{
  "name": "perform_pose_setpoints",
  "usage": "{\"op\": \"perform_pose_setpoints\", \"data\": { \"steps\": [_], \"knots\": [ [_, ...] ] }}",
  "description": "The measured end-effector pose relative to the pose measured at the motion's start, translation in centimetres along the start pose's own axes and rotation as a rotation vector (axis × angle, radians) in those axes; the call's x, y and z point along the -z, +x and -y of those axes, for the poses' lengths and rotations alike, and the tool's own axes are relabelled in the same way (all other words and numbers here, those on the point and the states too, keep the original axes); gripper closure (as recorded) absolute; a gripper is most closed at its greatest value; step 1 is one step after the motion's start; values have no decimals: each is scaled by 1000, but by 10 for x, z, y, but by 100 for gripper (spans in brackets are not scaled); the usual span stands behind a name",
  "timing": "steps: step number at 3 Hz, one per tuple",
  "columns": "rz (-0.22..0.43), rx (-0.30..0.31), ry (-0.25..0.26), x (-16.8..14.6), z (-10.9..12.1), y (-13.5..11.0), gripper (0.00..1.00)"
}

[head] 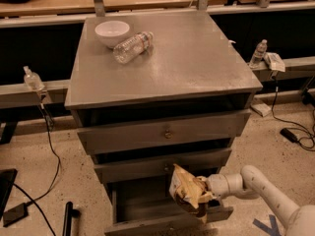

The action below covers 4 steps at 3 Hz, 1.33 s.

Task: Place brown chip bag into bottom drawer

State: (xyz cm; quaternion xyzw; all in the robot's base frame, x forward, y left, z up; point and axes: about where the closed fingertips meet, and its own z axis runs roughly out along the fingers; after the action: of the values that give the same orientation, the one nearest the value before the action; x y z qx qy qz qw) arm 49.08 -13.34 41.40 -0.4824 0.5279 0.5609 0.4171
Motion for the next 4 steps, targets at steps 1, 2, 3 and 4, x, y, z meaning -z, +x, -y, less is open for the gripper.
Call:
{"op": "perform_pose_setpoints", "data": {
  "steps": [1, 2, 3, 4],
  "knots": [
    [47, 41, 13, 2, 18, 1, 28],
    [28, 94, 41, 18, 37, 11, 4],
    [-56, 88, 84, 33, 48, 25, 0],
    [-52, 86, 81, 32, 48, 25, 0]
  ]
}}
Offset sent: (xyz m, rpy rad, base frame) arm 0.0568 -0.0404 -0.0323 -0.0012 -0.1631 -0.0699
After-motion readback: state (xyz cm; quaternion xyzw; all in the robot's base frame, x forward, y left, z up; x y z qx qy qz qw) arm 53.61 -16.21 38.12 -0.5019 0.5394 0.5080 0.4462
